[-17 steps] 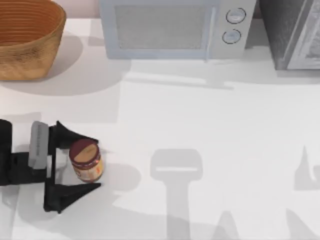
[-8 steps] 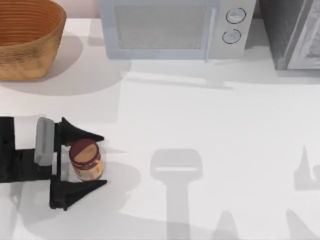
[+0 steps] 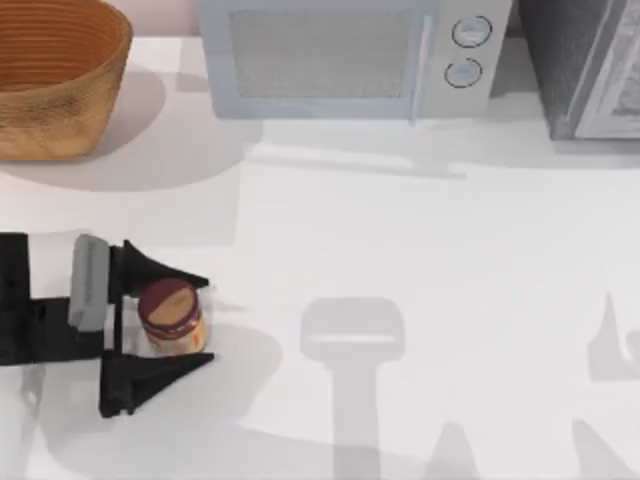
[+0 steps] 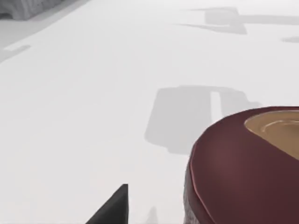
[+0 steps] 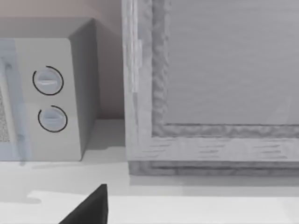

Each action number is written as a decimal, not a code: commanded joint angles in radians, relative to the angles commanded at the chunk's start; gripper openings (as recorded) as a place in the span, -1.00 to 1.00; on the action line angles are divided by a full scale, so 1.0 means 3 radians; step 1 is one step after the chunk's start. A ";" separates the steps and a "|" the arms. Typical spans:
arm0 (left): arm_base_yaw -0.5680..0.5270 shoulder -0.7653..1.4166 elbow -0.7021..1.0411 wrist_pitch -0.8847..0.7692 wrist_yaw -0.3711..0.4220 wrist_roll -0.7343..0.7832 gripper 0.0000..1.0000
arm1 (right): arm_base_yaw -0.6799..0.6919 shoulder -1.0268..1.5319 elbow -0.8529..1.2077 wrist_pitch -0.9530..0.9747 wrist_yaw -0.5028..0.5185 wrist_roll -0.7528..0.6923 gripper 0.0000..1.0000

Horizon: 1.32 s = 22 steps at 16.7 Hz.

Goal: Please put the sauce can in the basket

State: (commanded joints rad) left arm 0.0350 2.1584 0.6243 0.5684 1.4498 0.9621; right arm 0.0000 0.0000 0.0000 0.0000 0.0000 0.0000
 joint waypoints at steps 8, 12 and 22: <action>0.0000 0.0000 0.0000 0.0000 0.0000 0.0000 -0.81 | 0.0000 0.0000 0.0000 0.0000 0.0000 0.0000 1.00; 0.0000 0.0000 0.0000 0.0000 0.0000 0.0000 -1.00 | 0.0000 0.0000 0.0000 0.0000 0.0000 0.0000 1.00; 0.0009 -0.0036 0.0215 0.0012 0.0004 -0.0062 -1.00 | 0.0000 0.0000 0.0000 0.0000 0.0000 0.0000 1.00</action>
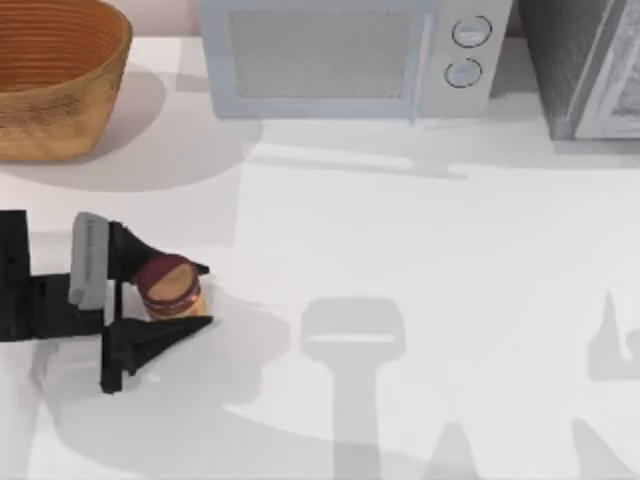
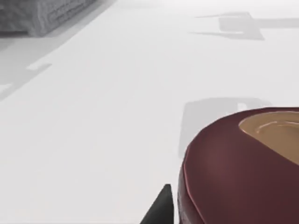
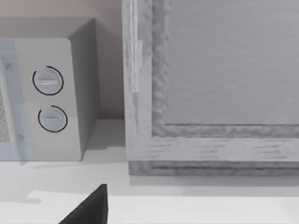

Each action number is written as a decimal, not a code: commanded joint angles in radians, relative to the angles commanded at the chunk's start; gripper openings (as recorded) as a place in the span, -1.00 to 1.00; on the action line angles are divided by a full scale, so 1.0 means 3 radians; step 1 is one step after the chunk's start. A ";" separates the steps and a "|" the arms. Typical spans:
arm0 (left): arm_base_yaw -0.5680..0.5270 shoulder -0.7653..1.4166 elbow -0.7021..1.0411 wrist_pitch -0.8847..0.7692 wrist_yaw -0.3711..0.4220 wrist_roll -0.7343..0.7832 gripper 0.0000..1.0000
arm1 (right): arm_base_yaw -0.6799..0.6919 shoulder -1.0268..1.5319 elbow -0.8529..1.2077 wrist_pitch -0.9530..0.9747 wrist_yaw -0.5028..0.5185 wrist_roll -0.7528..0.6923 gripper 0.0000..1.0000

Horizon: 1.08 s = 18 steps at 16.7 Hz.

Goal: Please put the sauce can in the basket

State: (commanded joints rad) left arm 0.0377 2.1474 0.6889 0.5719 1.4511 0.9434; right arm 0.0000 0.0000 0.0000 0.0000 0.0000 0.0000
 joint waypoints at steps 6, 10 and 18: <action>0.0200 -0.0199 0.1093 -0.0196 -0.0034 -0.0432 -1.00 | 0.0000 0.0000 0.0000 0.0000 0.0000 0.0000 1.00; 0.0382 -0.0264 0.1553 -0.0437 -0.0077 -0.0701 -1.00 | 0.0000 0.0000 0.0000 0.0000 0.0000 0.0000 1.00; 0.1069 -0.0189 0.2987 -0.1364 -0.0434 -0.1824 -1.00 | 0.0000 0.0000 0.0000 0.0000 0.0000 0.0000 1.00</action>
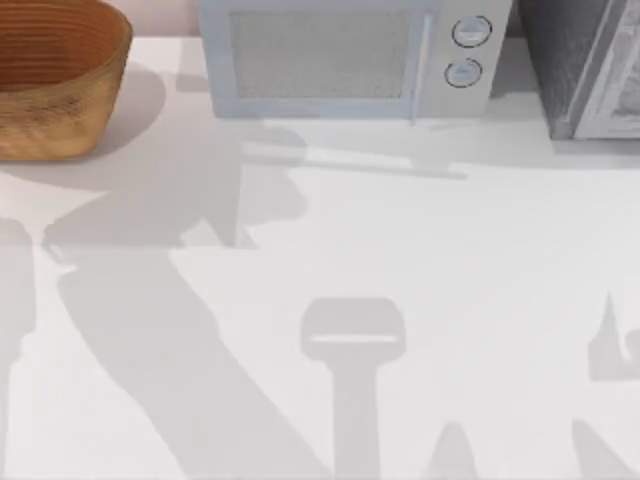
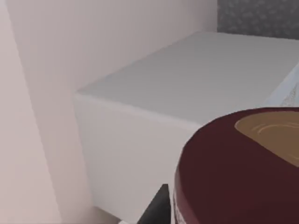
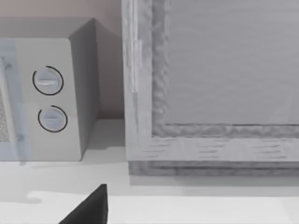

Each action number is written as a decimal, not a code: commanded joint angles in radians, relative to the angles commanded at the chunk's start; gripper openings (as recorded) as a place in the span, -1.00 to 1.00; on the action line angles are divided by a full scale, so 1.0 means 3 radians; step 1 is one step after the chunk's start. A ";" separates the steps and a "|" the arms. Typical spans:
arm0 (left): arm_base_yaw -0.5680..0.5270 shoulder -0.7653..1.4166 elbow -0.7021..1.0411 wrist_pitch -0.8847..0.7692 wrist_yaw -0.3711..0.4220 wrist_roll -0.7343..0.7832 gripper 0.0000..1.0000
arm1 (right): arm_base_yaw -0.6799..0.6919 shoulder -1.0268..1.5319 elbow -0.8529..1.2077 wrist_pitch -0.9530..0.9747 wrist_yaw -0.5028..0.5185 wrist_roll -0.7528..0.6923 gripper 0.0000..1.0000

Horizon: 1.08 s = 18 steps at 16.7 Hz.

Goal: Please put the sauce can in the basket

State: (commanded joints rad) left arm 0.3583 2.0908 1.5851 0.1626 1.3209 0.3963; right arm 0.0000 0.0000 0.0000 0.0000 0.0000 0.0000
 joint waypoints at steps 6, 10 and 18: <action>0.0249 0.0047 0.0254 -0.0205 -0.0245 -0.0212 -1.00 | 0.0000 0.0000 0.0000 0.0000 0.0000 0.0000 1.00; 0.0211 0.0071 0.0256 -0.0151 -0.0274 -0.0236 -1.00 | 0.0000 0.0000 0.0000 0.0000 0.0000 0.0000 1.00; -0.0127 0.0416 0.0385 0.0312 -0.0599 -0.0508 -1.00 | 0.0000 0.0000 0.0000 0.0000 0.0000 0.0000 1.00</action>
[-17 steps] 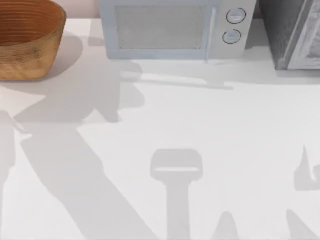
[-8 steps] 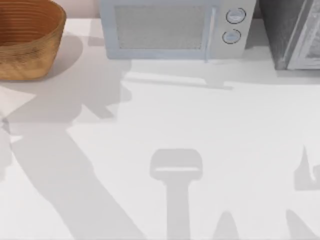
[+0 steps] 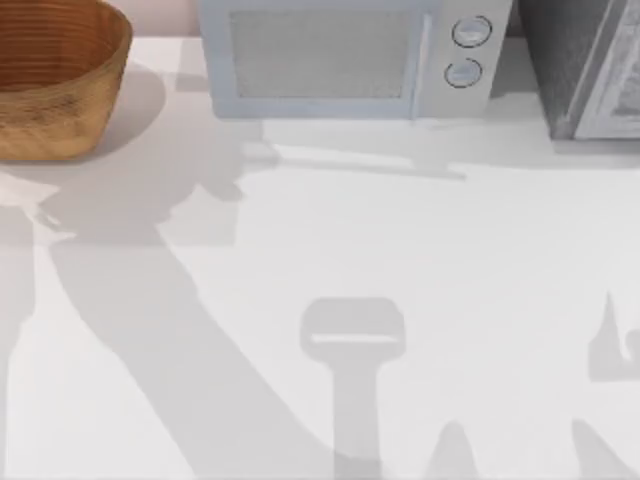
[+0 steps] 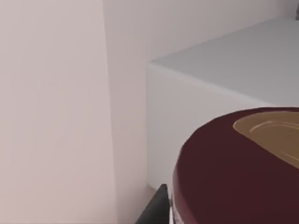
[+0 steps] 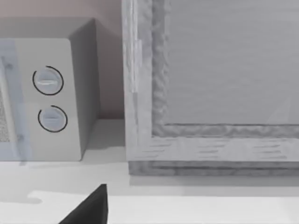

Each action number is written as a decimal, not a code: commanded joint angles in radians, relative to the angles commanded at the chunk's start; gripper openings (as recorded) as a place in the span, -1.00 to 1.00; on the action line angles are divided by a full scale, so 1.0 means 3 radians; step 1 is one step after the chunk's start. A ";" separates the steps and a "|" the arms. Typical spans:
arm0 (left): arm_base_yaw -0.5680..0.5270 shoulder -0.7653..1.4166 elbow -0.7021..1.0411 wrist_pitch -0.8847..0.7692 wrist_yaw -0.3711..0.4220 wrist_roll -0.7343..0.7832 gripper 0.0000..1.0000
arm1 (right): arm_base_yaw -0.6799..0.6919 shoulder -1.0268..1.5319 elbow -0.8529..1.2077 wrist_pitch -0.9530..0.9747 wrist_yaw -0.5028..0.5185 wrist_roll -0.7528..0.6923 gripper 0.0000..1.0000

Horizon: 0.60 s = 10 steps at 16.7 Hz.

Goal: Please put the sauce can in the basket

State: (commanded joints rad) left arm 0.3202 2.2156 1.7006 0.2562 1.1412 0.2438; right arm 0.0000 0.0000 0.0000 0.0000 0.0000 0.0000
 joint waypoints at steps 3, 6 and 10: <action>0.0000 0.0000 0.0000 0.0000 0.0000 0.0000 -1.00 | 0.0000 0.0000 0.0000 0.0000 0.0000 0.0000 1.00; 0.0000 0.0000 0.0000 0.0000 0.0000 0.0000 -0.55 | 0.0000 0.0000 0.0000 0.0000 0.0000 0.0000 1.00; 0.0000 0.0000 0.0000 0.0000 0.0000 0.0000 0.06 | 0.0000 0.0000 0.0000 0.0000 0.0000 0.0000 1.00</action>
State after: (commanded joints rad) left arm 0.3202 2.2156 1.7006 0.2562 1.1412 0.2438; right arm 0.0000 0.0000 0.0000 0.0000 0.0000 0.0000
